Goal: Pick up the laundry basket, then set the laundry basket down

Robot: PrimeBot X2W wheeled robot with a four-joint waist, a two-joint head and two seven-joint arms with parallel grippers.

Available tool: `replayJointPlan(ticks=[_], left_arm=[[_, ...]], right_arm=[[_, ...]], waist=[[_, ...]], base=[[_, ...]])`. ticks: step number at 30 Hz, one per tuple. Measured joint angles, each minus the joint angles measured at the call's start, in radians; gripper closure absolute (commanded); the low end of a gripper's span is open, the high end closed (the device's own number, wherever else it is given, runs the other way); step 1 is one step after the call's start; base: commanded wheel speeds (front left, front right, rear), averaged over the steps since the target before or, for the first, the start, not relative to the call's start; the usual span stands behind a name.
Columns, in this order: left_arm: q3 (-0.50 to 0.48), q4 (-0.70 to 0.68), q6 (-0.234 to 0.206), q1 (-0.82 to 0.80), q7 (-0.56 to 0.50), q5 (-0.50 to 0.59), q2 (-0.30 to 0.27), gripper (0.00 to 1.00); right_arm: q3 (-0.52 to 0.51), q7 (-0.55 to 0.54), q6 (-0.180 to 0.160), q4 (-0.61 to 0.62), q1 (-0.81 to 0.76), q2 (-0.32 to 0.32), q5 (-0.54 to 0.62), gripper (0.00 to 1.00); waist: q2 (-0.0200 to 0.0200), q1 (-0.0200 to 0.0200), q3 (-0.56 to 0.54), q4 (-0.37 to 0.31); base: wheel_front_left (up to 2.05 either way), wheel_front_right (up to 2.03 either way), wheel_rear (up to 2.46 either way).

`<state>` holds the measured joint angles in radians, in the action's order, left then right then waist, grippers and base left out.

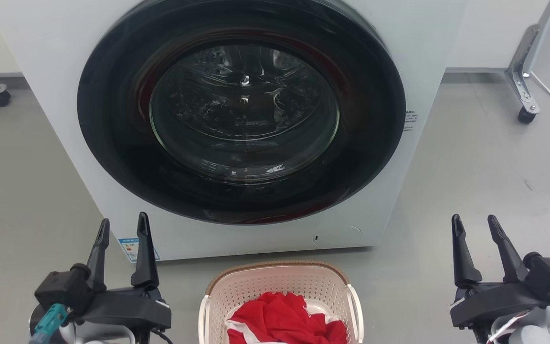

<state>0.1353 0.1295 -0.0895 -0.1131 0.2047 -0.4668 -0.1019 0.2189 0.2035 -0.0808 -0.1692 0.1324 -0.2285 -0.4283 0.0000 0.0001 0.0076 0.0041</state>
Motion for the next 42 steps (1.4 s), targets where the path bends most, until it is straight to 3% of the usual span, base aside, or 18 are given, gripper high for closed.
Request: replayJointPlan(ticks=[16, 42], left_arm=[[0.016, 0.0, -0.035, 0.002, 0.034, 0.155, 0.002, 0.0], [0.007, 0.01, -0.035, 0.02, -0.027, 0.149, 0.009, 0.0]], right_arm=[[0.044, 0.046, -0.016, 0.005, 0.0, -0.017, 0.132, 0.0], [0.042, 0.035, 0.001, -0.036, -0.003, -0.016, 0.104, 0.0]], waist=[[0.0, 0.0, -0.004, 0.0], [0.0, -0.0001, -0.011, 0.004]], base=[[0.0, 0.0, 0.0], [0.0, 0.0, 0.0]])
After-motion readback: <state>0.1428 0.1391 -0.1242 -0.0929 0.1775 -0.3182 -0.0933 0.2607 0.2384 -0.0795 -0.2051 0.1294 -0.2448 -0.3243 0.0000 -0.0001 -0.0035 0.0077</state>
